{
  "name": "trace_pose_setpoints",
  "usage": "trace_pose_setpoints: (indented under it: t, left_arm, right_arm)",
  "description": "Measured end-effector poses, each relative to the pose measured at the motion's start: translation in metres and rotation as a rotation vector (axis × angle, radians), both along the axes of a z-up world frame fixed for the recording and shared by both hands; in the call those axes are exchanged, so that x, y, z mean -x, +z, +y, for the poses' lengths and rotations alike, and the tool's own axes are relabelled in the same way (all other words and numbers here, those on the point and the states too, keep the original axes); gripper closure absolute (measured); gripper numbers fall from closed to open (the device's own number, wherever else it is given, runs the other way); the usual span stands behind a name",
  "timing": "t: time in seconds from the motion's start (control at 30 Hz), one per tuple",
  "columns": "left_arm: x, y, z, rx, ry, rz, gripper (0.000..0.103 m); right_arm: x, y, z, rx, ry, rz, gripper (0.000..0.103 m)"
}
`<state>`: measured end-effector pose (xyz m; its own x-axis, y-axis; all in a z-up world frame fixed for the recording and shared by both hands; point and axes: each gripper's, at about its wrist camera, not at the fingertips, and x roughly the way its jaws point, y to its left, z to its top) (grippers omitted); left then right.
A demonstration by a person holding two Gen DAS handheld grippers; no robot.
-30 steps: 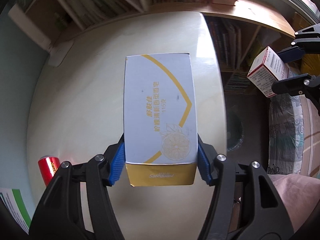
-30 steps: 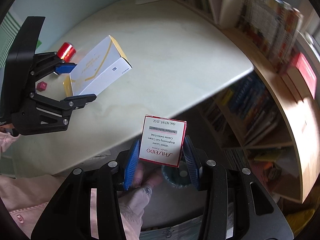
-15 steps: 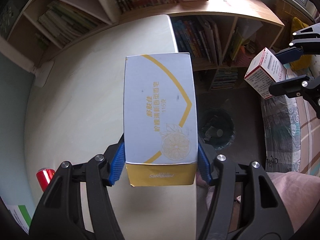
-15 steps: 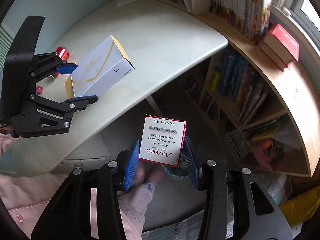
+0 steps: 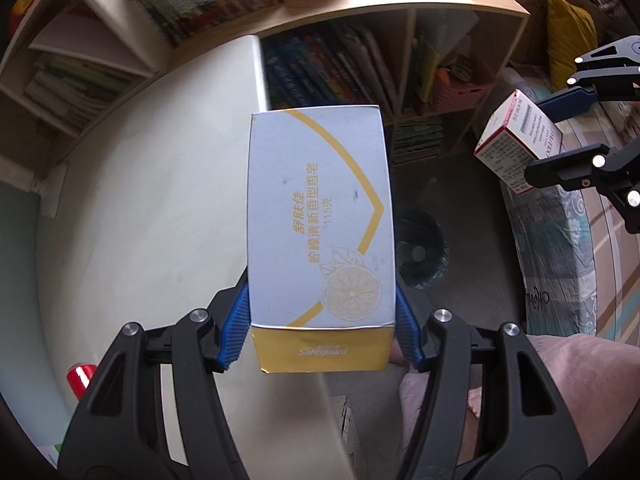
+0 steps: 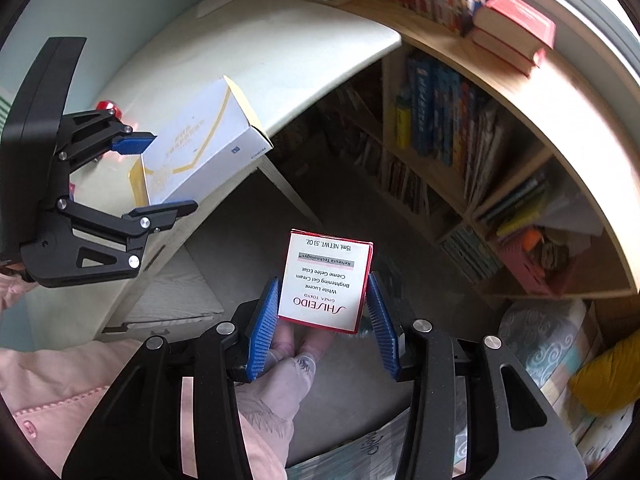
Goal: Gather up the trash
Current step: 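Carry the white-and-gold box and Shiseido box over the wastebasket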
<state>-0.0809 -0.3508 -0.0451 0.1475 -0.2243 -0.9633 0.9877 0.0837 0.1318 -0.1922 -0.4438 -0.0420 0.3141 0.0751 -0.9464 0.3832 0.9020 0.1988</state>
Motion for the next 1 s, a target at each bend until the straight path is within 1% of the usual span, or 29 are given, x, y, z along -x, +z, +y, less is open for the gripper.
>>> trace_pose_setpoints:
  t: [0.17, 0.27, 0.33, 0.4, 0.6, 0.87, 1.0]
  left_arm:
    - [0.019, -0.01, -0.013, -0.023, -0.05, 0.01, 0.045]
    - [0.031, -0.018, -0.02, -0.039, -0.079, 0.054, 0.045]
    - [0.039, -0.027, -0.026, -0.056, -0.095, 0.059, 0.045]
    - [0.047, -0.038, -0.031, -0.08, -0.119, 0.055, 0.045]
    - [0.063, -0.072, -0.042, -0.154, -0.167, 0.081, 0.045]
    - [0.068, -0.121, -0.058, -0.225, -0.188, 0.104, 0.045]
    - [0.066, -0.144, -0.063, -0.256, -0.18, 0.135, 0.045]
  right_arm:
    - [0.02, -0.012, -0.008, -0.027, -0.055, 0.014, 0.058]
    - [0.032, -0.023, -0.013, -0.052, -0.093, 0.024, 0.058]
    - [0.038, -0.032, -0.014, -0.071, -0.116, 0.032, 0.058]
    - [0.046, -0.042, -0.016, -0.098, -0.142, 0.039, 0.058]
    - [0.057, -0.075, -0.021, -0.161, -0.196, 0.069, 0.058]
    - [0.06, -0.123, -0.035, -0.216, -0.256, 0.111, 0.058]
    - [0.061, -0.145, -0.04, -0.245, -0.279, 0.125, 0.058]
